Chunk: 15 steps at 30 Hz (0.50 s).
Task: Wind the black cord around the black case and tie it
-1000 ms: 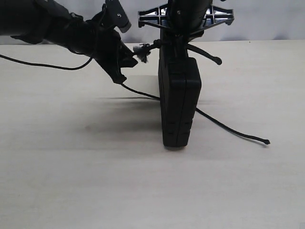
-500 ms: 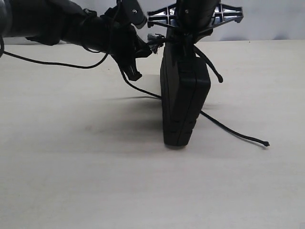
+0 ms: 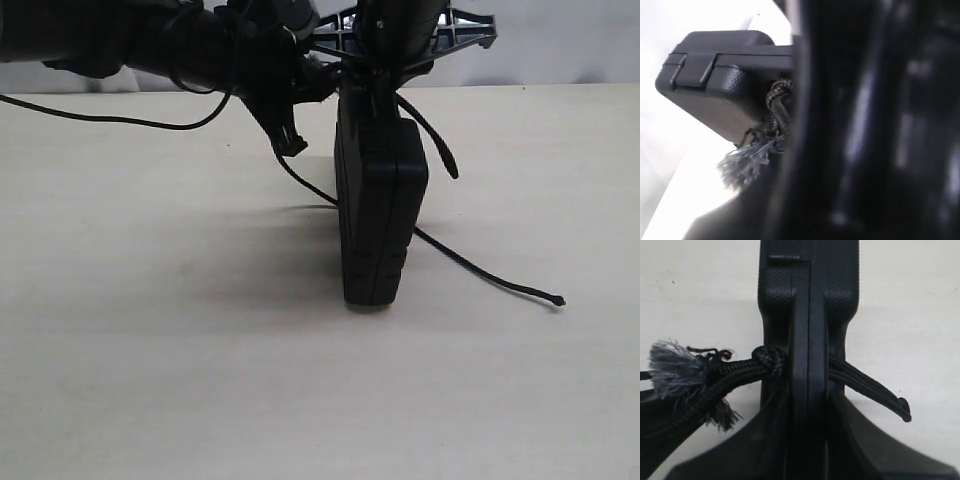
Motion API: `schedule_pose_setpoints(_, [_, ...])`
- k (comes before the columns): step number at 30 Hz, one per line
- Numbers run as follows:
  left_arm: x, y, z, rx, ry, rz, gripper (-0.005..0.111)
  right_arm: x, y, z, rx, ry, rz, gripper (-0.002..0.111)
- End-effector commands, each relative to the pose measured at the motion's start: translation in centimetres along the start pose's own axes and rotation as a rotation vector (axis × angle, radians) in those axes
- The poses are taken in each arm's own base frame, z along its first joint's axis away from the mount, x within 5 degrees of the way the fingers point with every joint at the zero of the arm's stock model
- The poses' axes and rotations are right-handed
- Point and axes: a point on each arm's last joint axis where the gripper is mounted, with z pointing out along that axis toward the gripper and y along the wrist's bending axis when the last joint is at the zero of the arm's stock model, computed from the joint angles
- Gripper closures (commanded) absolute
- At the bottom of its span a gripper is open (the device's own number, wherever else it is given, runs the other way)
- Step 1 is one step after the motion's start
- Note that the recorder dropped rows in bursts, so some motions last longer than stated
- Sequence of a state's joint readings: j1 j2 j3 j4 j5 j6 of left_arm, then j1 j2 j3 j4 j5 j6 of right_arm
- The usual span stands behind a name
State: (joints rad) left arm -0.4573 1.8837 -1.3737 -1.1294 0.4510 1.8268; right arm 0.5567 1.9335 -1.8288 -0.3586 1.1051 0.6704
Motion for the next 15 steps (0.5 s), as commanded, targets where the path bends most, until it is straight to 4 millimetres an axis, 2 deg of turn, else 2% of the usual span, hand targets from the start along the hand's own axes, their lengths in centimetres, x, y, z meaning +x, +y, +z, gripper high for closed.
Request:
schedule_pose_setpoints(1, [0.1, -0.3, 0.2, 0.012, 0.013, 0.009, 0.107, -0.3, 0.1, -0.5, -0.018, -0.024, 0.001, 0.104])
schedule_pose_setpoints(7, [1.4, -0.7, 1.4, 0.028, 0.052, 0.014, 0.107, -0.1, 0.1, -0.6, -0.014, -0.011, 0.0, 0.104])
schedule_pose_setpoints(10, [0.7, -0.7, 1.2, 0.035, -0.001, -0.064, 0.107, -0.1, 0.2, -0.6, -0.017, -0.009, -0.004, 0.104])
schedule_pose_setpoints(13, [0.2, -1.8, 1.1, 0.155, -0.051, -0.075, 0.107, 0.0, 0.5, -0.6, -0.055, 0.007, -0.001, 0.104])
schedule_pose_setpoints(14, [0.3, -1.5, 1.1, 0.127, -0.041, -0.105, 0.106, 0.0, 0.5, -0.6, -0.057, 0.006, -0.001, 0.104])
schedule_pose_setpoints(15, [0.4, -1.2, 1.1, 0.094, -0.03, -0.113, 0.099, 0.0, 0.5, -0.6, -0.057, 0.006, -0.001, 0.104])
